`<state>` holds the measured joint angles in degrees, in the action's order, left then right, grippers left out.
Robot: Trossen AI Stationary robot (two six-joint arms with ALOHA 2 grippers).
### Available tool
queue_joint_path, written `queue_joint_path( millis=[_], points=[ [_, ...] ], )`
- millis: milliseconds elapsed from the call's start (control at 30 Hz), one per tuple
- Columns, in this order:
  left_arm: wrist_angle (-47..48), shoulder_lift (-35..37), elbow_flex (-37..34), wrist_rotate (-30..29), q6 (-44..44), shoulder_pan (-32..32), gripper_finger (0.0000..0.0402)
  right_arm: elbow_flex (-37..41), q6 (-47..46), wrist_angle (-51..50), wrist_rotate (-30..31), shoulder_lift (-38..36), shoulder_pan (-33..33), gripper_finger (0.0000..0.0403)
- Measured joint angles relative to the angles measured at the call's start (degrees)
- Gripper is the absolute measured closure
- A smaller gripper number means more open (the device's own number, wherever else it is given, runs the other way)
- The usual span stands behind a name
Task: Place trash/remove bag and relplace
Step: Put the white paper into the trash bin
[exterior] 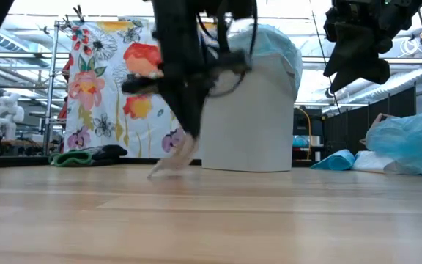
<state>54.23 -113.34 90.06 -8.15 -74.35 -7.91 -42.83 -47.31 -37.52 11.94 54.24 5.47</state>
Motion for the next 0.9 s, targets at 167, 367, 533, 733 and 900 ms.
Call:
queue_joint_path(
  millis=[167, 367, 533, 733, 900],
  points=[
    [2.7, 5.2, 2.4, -5.4, 0.2, -0.7, 0.04, 0.0, 0.0, 0.0, 0.0, 0.0, 0.0, 0.02],
    [1.4, 13.8, 4.7, -13.2, 4.2, -1.2, 0.0401, 0.0, 0.0, 0.0, 0.0, -0.1, 0.0, 0.02],
    [-2.7, 21.2, 5.8, -20.6, 10.6, -0.6, 0.0401, 0.0, 0.0, 0.0, 0.0, 0.0, 0.0, 0.02],
    [-13.6, 26.4, 7.3, -23.8, 25.1, 4.0, 0.0401, 0.0, 0.0, 0.0, 0.0, -0.1, 0.0, 0.02],
    [-24.5, 26.4, 8.4, -17.3, 38.9, 11.6, 0.0401, 0.0, 0.0, 0.0, 0.0, -0.1, 0.0, 0.02]
  ],
)
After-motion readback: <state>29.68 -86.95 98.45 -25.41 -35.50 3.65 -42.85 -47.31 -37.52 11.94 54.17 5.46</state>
